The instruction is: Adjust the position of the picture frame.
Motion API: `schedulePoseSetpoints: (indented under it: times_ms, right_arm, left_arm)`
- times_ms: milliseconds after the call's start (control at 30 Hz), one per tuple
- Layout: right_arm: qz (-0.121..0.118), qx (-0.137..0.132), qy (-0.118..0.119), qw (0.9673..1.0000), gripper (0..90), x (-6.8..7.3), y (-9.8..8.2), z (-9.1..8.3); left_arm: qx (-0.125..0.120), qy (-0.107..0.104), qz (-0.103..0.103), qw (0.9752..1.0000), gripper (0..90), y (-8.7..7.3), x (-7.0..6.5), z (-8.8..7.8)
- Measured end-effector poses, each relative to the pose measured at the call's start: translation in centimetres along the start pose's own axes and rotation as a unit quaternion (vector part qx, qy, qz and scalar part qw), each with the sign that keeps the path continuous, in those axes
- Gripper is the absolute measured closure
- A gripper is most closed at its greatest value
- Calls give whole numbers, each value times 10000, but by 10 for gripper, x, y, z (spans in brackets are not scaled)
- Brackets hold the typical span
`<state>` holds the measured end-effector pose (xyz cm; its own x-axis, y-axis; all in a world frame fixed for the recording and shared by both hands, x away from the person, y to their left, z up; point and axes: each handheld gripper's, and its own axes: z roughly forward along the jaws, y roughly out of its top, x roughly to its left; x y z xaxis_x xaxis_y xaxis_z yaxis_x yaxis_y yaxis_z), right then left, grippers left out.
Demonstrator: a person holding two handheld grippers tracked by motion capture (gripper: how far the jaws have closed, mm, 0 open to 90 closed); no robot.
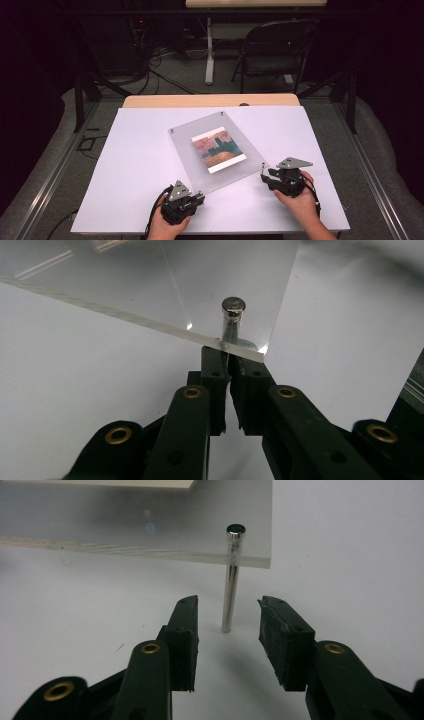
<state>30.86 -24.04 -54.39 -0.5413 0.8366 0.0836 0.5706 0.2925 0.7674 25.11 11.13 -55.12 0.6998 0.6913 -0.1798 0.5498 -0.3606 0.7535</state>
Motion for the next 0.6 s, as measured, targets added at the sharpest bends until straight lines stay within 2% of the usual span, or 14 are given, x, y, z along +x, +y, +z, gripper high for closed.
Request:
schedulePoseSetpoints:
  times_ms: [300, 600]
  right_arm:
    - [45, 69, 31, 10000, 656, -3, 6, 20]
    - [-66, -9, -33, 10000, 804, -2, 7, 26]
  left_arm:
    - [-40, -57, -47, 10000, 853, -1, 1, 0]
    - [-89, -11, -100, 9999, 848, -2, 0, 1]
